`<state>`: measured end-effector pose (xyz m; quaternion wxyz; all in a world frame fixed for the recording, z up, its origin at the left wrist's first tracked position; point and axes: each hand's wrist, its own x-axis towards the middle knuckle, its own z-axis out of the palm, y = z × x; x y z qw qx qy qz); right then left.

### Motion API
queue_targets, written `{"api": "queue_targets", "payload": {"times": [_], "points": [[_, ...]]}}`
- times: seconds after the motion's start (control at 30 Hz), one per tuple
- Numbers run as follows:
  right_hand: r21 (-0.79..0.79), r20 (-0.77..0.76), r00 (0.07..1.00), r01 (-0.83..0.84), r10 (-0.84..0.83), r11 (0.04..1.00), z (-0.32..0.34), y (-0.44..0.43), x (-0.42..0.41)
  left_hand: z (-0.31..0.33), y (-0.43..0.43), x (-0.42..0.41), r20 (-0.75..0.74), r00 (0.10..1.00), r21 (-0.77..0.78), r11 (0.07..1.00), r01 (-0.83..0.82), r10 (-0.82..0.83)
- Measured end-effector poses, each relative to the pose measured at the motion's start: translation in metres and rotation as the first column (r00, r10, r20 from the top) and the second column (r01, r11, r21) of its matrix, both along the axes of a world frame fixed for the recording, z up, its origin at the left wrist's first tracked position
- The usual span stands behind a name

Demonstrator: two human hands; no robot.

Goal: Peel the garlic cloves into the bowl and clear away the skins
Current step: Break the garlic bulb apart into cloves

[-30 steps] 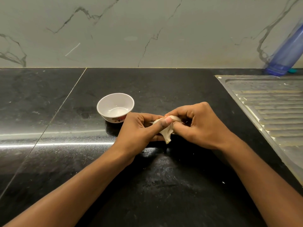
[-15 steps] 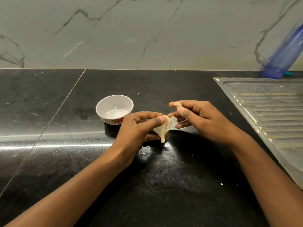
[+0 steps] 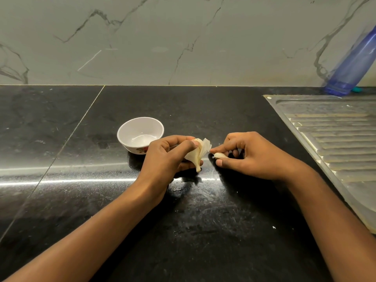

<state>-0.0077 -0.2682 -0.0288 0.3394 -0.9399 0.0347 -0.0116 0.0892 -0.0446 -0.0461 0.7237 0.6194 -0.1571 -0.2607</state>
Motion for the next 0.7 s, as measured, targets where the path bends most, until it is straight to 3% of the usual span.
{"api": "queue_targets", "payload": {"times": [0.17,0.27,0.47,0.7], "points": [[0.001,0.010,1.000,0.007,-0.007,1.000,0.002,0.002,-0.002,0.000,0.000,0.001,-0.005,1.000,0.001,1.000,0.002,-0.002],[0.010,0.098,0.995,0.027,-0.028,1.000,0.004,0.004,-0.001,0.000,0.000,0.001,-0.012,1.000,-0.009,1.000,0.004,-0.005],[0.264,0.170,0.984,0.011,-0.058,0.965,0.005,0.019,0.001,-0.001,0.000,-0.002,0.051,0.997,-0.013,0.998,0.066,-0.065],[0.318,0.202,0.979,-0.037,-0.030,0.947,-0.001,0.027,0.007,-0.001,0.002,-0.002,0.090,0.990,-0.031,0.993,0.113,-0.109]]}}
